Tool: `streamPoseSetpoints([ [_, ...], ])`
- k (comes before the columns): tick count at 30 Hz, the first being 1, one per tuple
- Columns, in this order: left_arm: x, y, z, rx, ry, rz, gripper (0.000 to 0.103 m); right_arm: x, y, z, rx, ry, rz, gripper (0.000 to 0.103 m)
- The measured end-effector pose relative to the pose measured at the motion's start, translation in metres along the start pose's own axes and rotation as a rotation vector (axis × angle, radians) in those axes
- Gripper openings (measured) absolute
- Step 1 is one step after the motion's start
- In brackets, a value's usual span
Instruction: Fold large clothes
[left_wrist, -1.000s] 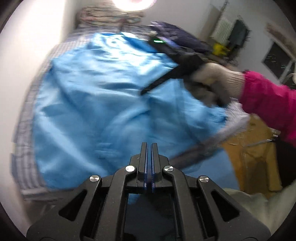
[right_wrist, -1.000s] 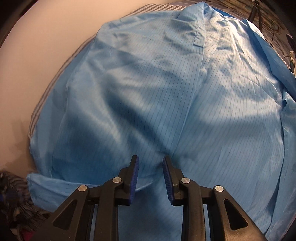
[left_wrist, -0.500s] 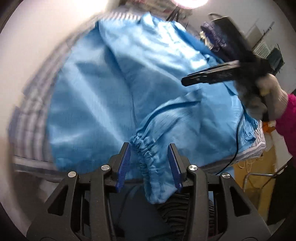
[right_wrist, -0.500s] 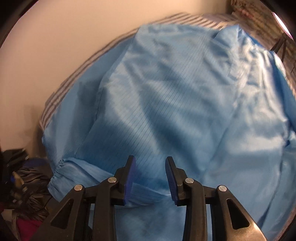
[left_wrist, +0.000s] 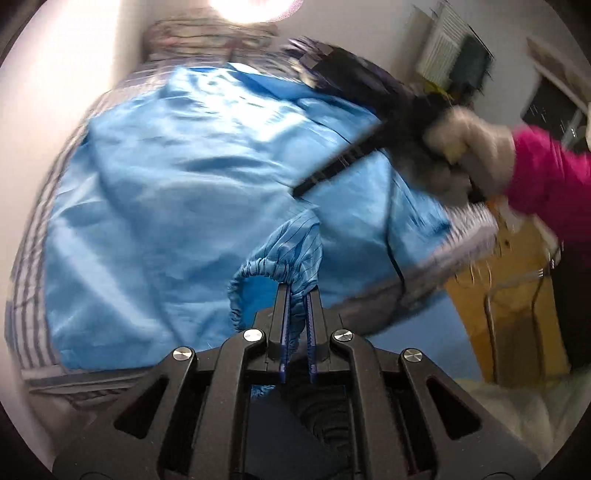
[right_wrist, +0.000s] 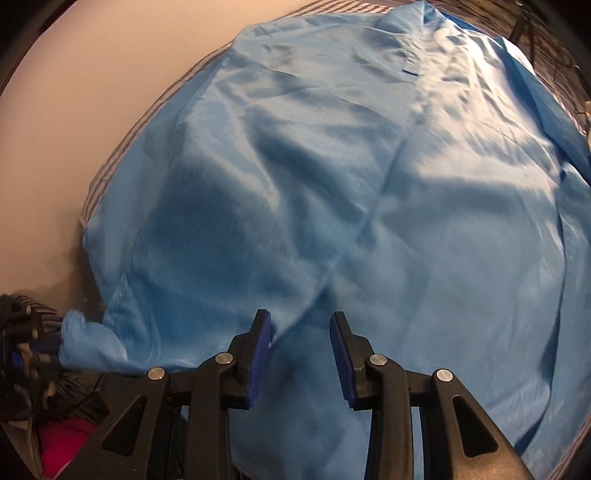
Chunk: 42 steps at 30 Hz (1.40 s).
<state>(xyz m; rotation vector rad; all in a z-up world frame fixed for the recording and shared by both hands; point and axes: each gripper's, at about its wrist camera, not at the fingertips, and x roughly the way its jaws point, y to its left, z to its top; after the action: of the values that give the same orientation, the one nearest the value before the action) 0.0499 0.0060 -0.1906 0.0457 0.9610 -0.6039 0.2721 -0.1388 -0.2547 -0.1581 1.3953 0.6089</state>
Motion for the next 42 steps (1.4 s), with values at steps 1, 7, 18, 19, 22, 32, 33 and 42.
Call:
streamPoseSetpoints([
  [1,0.007,-0.008,-0.004,0.025,0.027,-0.002,0.008,-0.005,0.0,-0.001,-0.005,-0.004,-0.005,0.034],
  [7,-0.005,0.002,-0.017,-0.054,0.003,-0.001,0.043,-0.038,0.019,0.03,-0.053,-0.081,0.003,0.036],
  [18,0.03,0.089,-0.031,-0.393,0.066,0.124,0.042,-0.015,0.088,0.159,-0.106,-0.186,0.049,0.049],
  [19,0.034,0.087,-0.031,-0.38,0.074,0.126,0.03,-0.008,0.094,0.17,-0.109,-0.182,0.04,0.049],
  [22,0.041,0.089,-0.029,-0.371,0.074,0.126,0.003,0.018,0.107,0.197,-0.107,-0.163,0.009,0.049],
  [32,0.004,0.107,-0.03,-0.411,-0.02,0.077,0.0,0.082,0.104,0.268,-0.011,-0.12,-0.097,0.048],
  [33,0.002,0.11,-0.028,-0.414,-0.027,0.081,0.0,0.085,0.101,0.275,0.005,-0.119,-0.105,0.044],
  [42,-0.027,0.133,-0.02,-0.421,-0.082,0.209,0.0,0.091,0.099,0.317,0.047,-0.166,-0.096,0.0],
])
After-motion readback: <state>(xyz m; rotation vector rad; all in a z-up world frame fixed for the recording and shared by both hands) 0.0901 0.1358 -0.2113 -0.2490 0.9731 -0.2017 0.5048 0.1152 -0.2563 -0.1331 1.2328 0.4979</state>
